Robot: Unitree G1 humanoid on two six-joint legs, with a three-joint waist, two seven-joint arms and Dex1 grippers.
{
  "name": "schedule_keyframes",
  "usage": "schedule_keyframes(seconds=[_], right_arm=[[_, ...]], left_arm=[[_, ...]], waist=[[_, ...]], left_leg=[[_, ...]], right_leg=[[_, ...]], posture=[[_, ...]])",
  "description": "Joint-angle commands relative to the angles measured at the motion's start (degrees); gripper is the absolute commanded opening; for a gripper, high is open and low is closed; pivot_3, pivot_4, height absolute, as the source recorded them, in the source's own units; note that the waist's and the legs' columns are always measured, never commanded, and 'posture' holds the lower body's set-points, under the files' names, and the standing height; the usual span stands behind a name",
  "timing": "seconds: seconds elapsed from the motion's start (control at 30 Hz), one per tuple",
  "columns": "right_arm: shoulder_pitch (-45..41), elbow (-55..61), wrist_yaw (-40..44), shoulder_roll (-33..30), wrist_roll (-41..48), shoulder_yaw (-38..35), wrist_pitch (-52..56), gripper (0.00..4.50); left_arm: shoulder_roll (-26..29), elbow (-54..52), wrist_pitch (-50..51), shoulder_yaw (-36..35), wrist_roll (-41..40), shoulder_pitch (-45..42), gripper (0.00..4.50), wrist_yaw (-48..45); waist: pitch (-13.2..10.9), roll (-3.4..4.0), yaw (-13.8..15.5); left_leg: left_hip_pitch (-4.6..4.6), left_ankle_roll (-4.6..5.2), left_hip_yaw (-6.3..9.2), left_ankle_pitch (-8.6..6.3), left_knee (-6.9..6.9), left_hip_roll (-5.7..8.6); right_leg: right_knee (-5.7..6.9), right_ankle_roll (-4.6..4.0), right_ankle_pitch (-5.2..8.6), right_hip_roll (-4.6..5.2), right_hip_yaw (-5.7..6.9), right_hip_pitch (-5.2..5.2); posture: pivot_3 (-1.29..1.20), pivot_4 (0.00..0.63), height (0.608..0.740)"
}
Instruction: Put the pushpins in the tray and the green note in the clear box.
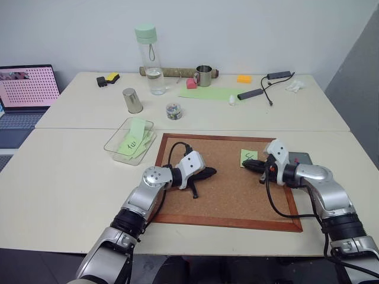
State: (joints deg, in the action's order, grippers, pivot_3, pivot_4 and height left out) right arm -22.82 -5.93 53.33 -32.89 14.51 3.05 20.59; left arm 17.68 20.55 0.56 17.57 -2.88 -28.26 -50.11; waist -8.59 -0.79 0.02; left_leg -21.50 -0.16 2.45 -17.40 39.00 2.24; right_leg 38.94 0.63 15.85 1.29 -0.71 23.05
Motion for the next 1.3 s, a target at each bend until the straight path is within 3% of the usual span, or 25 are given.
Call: schedule_keyframes(seconds=[0.03,0.27,0.57,0.83,1.23,1.3], right_arm=[[-1.1,4.6,0.9,-2.4,1.4,-2.4,0.1,0.07],[-0.1,9.3,1.9,-4.7,0.8,-2.0,-1.4,0.0],[0.5,13.2,2.3,-6.4,-3.0,0.0,-8.5,0.0],[-0.1,14.7,3.0,-8.5,-9.6,3.0,-21.3,0.0],[-1.8,16.9,3.3,-8.5,-11.9,5.7,-25.8,0.0],[-1.8,17.0,3.2,-8.5,-11.8,5.8,-25.7,0.0]], left_arm=[[-0.3,4.7,1.9,-0.1,2.8,0.6,0.0,3.5],[-1.6,-3.6,13.7,-6.1,-7.6,0.2,1.16,1.5],[-6.8,-13.0,40.6,-20.7,-30.7,-1.6,2.71,5.6],[-12.9,-11.4,48.7,-26.9,-38.9,-6.0,4.28,12.5],[-18.2,-6.2,46.7,-22.6,-37.2,-8.4,4.28,12.3],[-19.0,-5.0,45.3,-23.6,-37.4,-9.2,3.93,12.9]], waist=[[0.0,0.0,0.1],[-0.1,-0.06,-0.1],[-0.2,-0.15,-0.1],[-0.3,-0.35,-0.1],[-0.3,-0.37,0.0],[-0.3,-0.37,0.0]], left_leg=[[0.01,0.0,0.01,0.0,0.0,0.01],[0.07,0.0,0.1,0.0,0.0,0.01],[-0.33,-0.03,0.17,0.01,0.02,-0.01],[-0.31,-0.26,0.2,0.14,0.05,0.02],[-0.3,-0.46,0.23,0.26,0.03,0.03],[-0.3,-0.46,0.23,0.26,0.04,0.02]], right_leg=[[0.0,0.01,-0.01,0.0,0.0,-0.01],[-0.01,0.02,-0.01,0.0,0.07,-0.14],[-0.06,0.02,-0.01,-0.01,0.14,0.24],[-0.07,0.02,-0.01,0.0,0.17,0.2],[-0.09,0.02,-0.01,-0.01,0.16,0.2],[-0.09,0.02,-0.01,-0.01,0.17,0.2]], posture=[[0.0,0.15,0.74],[0.0,0.15,0.74],[0.0,0.15,0.74],[0.0,0.15,0.74],[0.0,0.15,0.74],[0.0,0.15,0.74]])
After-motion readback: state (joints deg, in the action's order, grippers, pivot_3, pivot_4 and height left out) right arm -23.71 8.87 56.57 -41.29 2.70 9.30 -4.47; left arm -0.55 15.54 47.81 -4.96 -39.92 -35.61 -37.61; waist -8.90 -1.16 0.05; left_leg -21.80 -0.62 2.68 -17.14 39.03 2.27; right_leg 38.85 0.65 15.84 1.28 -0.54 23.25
